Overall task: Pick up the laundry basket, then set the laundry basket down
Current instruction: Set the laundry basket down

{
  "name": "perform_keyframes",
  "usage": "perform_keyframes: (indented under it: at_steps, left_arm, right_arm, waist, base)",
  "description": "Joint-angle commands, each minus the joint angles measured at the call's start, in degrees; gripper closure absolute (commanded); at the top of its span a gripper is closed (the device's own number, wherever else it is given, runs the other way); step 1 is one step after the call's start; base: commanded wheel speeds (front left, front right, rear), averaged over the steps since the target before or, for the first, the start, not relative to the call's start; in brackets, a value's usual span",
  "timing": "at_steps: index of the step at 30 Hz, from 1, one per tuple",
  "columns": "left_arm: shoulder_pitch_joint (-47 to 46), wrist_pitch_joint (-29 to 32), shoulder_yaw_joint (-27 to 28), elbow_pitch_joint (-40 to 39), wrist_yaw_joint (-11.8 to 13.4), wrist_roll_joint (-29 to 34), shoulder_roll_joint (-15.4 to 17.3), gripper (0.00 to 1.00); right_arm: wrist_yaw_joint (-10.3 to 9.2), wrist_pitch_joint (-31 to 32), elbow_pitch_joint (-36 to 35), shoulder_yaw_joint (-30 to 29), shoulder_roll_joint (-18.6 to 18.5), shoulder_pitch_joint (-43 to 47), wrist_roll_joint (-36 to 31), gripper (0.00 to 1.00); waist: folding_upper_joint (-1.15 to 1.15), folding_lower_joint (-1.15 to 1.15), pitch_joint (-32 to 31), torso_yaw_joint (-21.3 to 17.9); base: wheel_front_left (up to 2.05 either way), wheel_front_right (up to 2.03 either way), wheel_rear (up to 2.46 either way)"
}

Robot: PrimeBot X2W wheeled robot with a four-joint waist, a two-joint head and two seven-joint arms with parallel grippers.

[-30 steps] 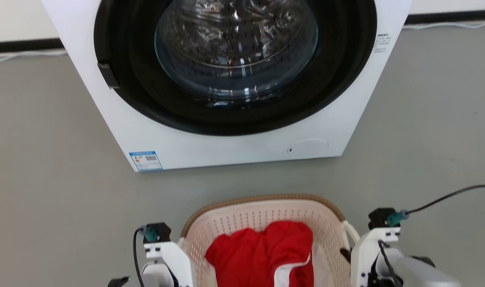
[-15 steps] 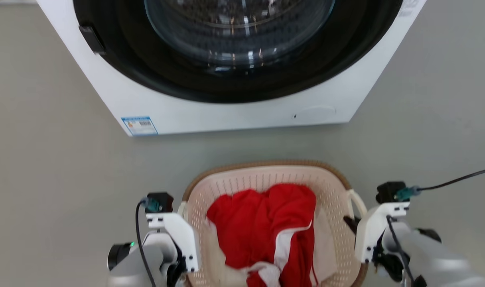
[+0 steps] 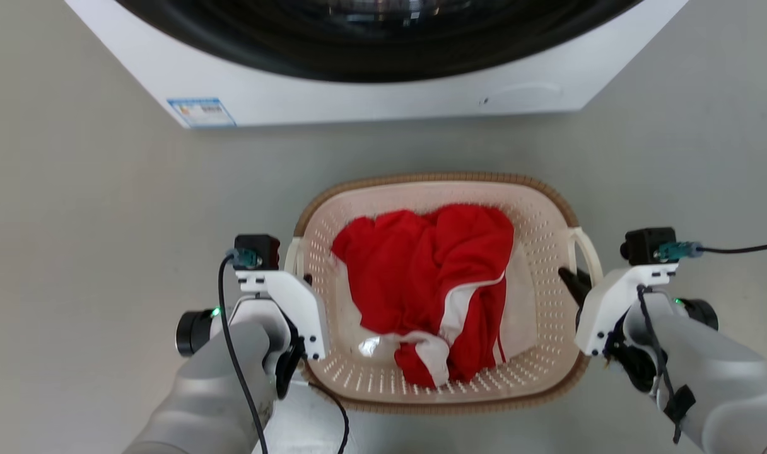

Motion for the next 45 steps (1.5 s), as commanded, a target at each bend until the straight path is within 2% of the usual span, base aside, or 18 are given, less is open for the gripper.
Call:
perform_keyframes:
  at_steps: [1, 21, 45]
  left_arm:
    - [-2.0, -1.0, 0.6, -0.3, 0.6, -0.4, 1.3, 1.0]
    - [-10.2, -5.8, -2.1, -2.6, 4.2, -1.8, 1.2, 1.0]
    - [-13.7, -8.4, -5.0, -3.9, 6.4, -4.2, 1.2, 1.0]
  right_arm:
    - [0.43, -1.4, -0.4, 0.0, -1.5, 0.4, 0.4, 1.0]
    - [0.43, -7.5, -2.4, 0.5, -4.2, -6.3, 0.3, 1.0]
    - [0.43, -10.0, -3.4, 0.9, -5.2, -8.4, 0.5, 1.0]
  waist:
    - [0.0, 0.0, 2.6, 0.4]
    - [0.0, 0.0, 16.1, 2.1]
    - [0.0, 0.0, 22.2, 3.2]
  base:
    - [0.0, 0.0, 0.0]
    - [0.0, 0.0, 0.0]
    - [0.0, 0.0, 0.0]
